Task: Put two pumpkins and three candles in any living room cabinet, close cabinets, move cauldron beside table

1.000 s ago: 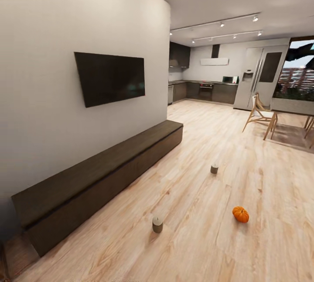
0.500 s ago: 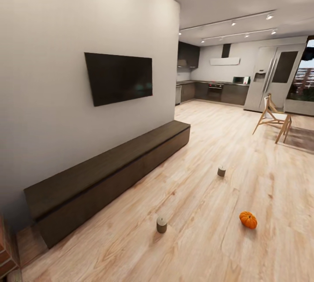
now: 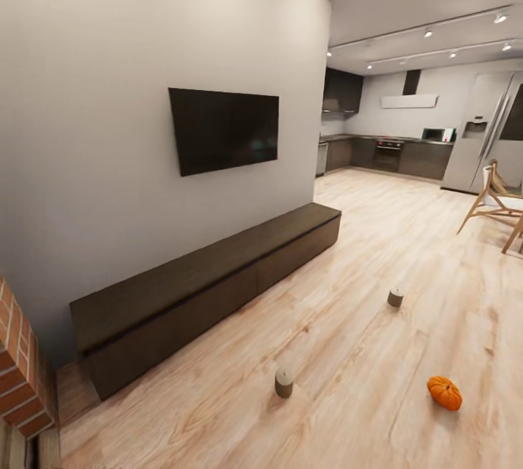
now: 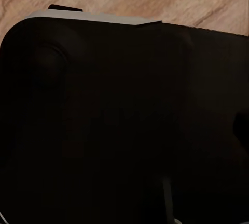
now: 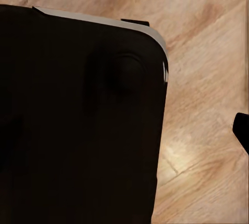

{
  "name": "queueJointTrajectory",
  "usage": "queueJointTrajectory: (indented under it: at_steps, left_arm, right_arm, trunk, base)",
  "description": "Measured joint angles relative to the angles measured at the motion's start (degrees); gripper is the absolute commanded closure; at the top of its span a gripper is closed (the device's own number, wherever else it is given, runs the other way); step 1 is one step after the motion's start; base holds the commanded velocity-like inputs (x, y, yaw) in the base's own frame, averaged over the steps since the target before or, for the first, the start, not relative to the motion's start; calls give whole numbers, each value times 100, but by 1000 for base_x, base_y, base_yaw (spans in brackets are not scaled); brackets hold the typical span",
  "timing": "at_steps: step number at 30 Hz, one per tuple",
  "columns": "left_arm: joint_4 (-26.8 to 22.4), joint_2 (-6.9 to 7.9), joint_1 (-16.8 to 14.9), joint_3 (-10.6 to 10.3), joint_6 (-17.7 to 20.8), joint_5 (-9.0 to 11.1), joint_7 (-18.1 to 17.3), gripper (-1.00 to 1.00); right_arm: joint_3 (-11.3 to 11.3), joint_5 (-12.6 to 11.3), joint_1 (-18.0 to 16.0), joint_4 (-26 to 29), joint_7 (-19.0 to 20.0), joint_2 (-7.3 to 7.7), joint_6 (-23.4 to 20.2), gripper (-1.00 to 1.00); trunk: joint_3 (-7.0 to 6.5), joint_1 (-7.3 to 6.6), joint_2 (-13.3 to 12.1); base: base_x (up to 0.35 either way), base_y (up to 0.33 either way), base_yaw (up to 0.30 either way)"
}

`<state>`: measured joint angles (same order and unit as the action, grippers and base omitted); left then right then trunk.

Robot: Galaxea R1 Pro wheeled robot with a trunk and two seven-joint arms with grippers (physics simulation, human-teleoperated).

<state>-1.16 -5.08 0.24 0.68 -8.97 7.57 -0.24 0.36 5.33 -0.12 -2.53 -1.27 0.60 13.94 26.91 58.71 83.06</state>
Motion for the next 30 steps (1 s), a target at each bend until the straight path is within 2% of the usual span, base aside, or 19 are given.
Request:
queueJointTrajectory:
  at_steps: [18, 30]
  left_arm:
    - [8, -27, 3, 0, -1, 9, 0, -100]
    - [8, -27, 4, -2, -1, 145, 0, -100]
  right_arm:
    - [-6, 0, 2, 0, -78, -5, 2, -100]
    - [-7, 7, 4, 0, -80, -8, 4, -100]
  trunk:
    - [0, 2, 0]
    - [0, 2, 0]
  base:
    - [14, -19, 259]
    - [0, 0, 259]
